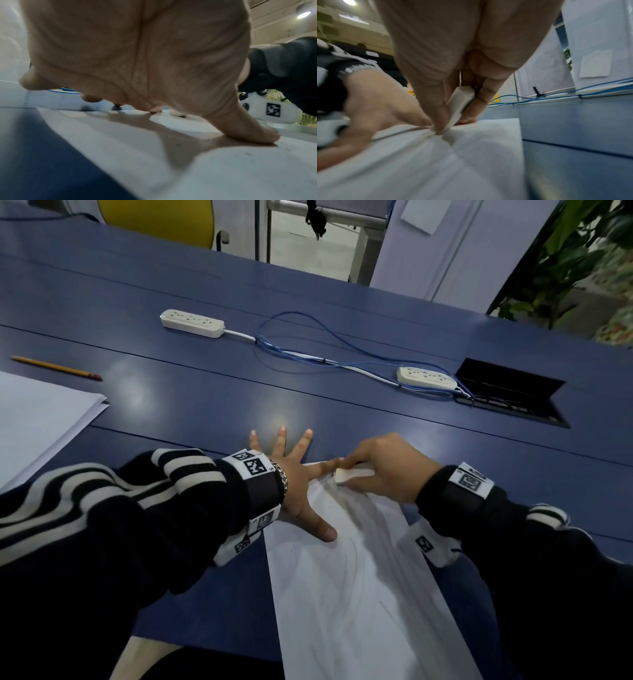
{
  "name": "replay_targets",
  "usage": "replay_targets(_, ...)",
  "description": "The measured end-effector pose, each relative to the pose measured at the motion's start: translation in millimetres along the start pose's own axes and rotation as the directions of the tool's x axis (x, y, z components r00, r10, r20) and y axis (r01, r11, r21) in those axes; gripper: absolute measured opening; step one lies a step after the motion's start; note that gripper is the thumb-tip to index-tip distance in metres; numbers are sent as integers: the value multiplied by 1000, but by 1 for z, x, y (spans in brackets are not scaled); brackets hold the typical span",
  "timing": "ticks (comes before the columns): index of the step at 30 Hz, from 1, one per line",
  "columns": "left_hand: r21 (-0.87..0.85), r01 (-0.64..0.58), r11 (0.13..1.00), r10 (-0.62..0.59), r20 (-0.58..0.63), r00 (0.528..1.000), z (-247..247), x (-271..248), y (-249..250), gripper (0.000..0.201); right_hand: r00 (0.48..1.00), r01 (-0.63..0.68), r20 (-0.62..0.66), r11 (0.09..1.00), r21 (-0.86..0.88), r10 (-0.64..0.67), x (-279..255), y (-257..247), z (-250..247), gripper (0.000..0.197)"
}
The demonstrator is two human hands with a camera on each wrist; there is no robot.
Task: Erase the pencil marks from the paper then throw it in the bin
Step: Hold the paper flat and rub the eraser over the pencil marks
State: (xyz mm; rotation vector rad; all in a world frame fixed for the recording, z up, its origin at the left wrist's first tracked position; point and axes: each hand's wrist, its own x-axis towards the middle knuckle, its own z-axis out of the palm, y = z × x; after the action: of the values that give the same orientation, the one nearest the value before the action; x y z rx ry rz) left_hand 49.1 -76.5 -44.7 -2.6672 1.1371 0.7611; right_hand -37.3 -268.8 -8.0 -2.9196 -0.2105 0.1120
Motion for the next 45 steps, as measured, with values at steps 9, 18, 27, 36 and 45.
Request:
replay_targets(9, -6, 10, 1000, -10, 13, 1000, -1, -2, 1, 134, 999, 33, 18, 999, 6, -33, 0, 1, -1, 30)
replay_targets(18, 17, 11, 1000, -12, 31, 999, -3, -3, 1, 139, 1000, 0, 24, 1000, 7, 0, -4, 0, 1, 32)
replay_targets(27, 18, -102, 995, 102, -2, 995, -1, 3, -2, 142, 983, -157, -85, 986, 57, 162, -43, 29, -11, 31)
replay_targets(36, 19, -207, 978, 208, -10, 978, -17, 17, 11, 133, 980, -178, -80, 982, 61, 183, -34, 27, -2, 36)
replay_targets(45, 68, -154, 986, 156, -21, 988, -13, 29, 9, 136, 997, -71, 12, 997, -15, 71, -27, -4, 12, 24)
